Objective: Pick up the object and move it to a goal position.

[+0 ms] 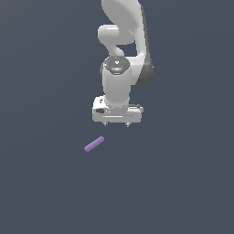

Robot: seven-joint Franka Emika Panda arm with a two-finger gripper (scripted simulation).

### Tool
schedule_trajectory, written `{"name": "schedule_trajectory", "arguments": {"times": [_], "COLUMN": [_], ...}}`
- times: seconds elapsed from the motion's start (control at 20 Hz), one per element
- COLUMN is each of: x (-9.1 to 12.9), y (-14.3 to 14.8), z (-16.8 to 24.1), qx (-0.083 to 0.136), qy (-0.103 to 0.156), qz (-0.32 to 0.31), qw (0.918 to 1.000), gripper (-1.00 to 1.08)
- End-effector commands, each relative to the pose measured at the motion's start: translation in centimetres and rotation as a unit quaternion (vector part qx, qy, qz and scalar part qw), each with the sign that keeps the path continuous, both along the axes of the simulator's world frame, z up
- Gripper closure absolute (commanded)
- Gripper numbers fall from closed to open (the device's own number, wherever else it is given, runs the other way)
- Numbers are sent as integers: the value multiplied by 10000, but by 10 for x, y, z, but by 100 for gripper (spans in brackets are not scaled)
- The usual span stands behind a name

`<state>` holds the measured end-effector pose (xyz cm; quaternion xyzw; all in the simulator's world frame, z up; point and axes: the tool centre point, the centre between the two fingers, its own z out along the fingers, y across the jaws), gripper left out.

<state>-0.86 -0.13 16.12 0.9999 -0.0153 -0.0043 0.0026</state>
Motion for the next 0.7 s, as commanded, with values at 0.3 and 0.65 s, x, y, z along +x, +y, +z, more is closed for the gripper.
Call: {"name": "schedule_trajectory", "arguments": {"times": [0.3, 0.65], "x": [6, 9], "y": [11, 17], "z": [12, 18], "qx": [58, 86], "qy": [-102, -153], "qz": [132, 200], "qw": [9998, 9996], "gripper": [-92, -92]}}
